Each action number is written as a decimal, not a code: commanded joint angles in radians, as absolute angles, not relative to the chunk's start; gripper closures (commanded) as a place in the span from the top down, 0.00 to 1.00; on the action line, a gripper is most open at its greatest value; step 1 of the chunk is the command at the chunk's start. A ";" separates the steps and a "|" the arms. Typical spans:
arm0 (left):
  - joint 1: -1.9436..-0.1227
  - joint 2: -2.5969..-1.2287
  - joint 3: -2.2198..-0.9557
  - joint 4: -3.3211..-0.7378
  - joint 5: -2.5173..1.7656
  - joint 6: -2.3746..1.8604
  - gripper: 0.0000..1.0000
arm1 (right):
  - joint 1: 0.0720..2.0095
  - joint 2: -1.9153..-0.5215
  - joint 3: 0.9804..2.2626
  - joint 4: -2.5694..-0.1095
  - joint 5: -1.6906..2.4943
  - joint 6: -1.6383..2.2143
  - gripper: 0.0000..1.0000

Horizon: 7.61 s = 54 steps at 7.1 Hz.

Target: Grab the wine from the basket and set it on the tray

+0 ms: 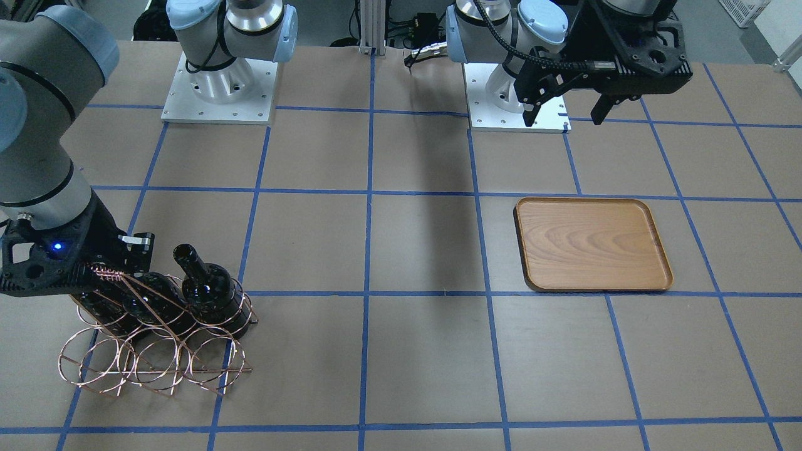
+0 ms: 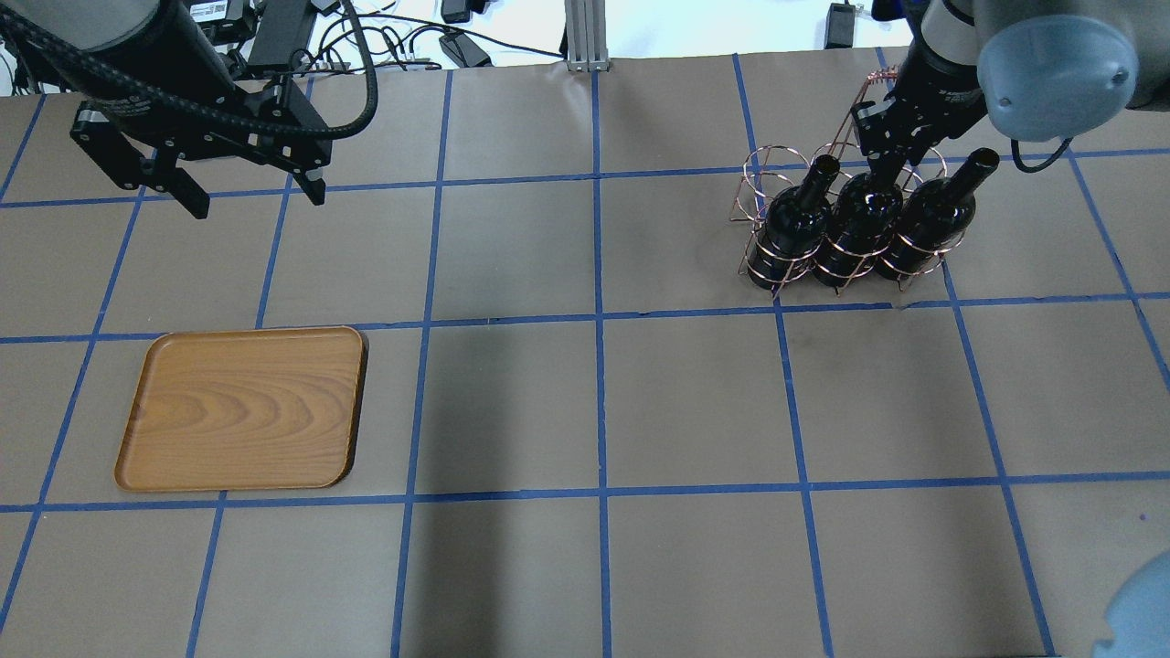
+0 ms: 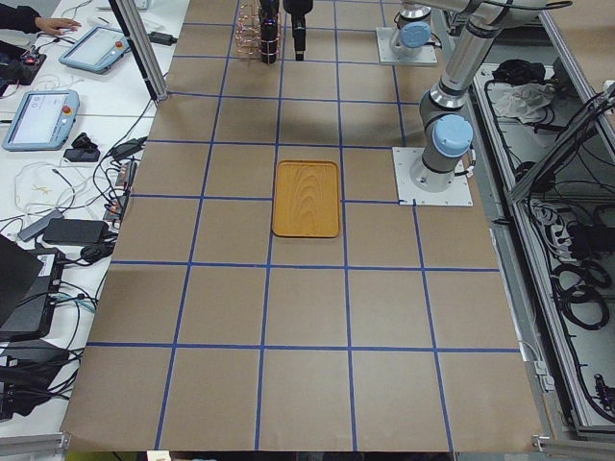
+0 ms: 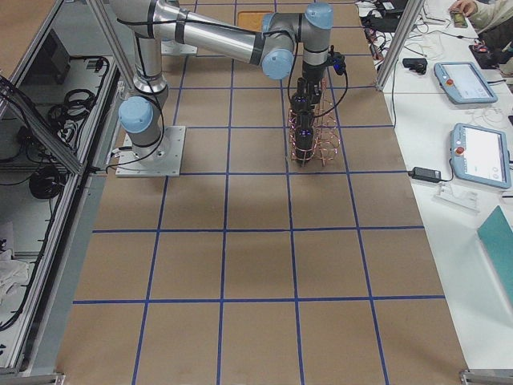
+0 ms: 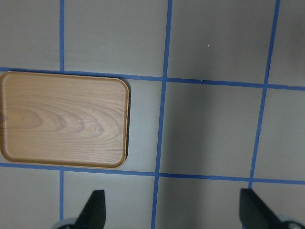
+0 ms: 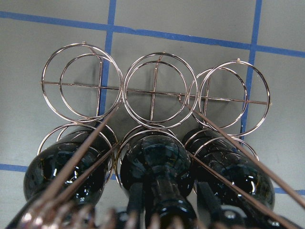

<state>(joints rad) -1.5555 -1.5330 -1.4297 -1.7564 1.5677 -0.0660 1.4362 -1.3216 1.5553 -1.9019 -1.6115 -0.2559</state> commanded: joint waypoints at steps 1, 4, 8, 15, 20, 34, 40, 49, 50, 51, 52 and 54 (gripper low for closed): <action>-1.555 -1.534 -1.430 -1.756 1.568 -0.066 1.00 | 1.434 -1.322 1.554 -1.899 -1.606 -0.244 0.20; -1.555 -1.532 -1.430 -1.756 1.568 -0.066 1.00 | 1.434 -1.341 1.424 -1.802 -1.603 -0.219 0.08; -1.555 -1.534 -1.430 -1.756 1.568 -0.066 1.00 | 1.533 -1.572 1.276 -1.358 -1.618 -0.070 0.08; -1.555 -1.534 -1.430 -1.756 1.568 -0.066 1.00 | 2.091 -1.337 1.382 -1.727 -1.617 0.618 0.12; -1.555 -1.532 -1.430 -1.756 1.568 -0.066 1.00 | 2.094 -1.259 1.440 -1.830 -1.646 0.603 0.17; -1.555 -1.532 -1.430 -1.756 1.568 -0.066 1.00 | 1.715 -1.534 1.439 -1.556 -1.689 0.142 1.00; -1.555 -1.532 -1.430 -1.756 1.568 -0.066 1.00 | 1.576 -1.549 1.451 -1.517 -1.582 -0.075 1.00; -1.612 -1.598 -1.454 -1.627 1.487 -0.255 1.00 | 1.580 -1.571 1.476 -1.506 -1.595 -0.110 1.00; -1.693 -1.629 -1.454 -1.605 1.489 -0.350 1.00 | 1.580 -1.571 1.476 -1.506 -1.594 -0.112 1.00; -1.759 -1.666 -1.454 -1.570 1.506 -0.401 1.00 | 1.580 -1.571 1.477 -1.506 -1.592 -0.112 1.00; -1.805 -1.701 -1.454 -1.565 1.519 -0.435 1.00 | 1.580 -1.571 1.477 -1.506 -1.598 -0.113 1.00; -1.883 -1.765 -1.465 -1.563 1.519 -0.442 1.00 | 1.580 -1.569 1.479 -1.508 -1.598 -0.112 1.00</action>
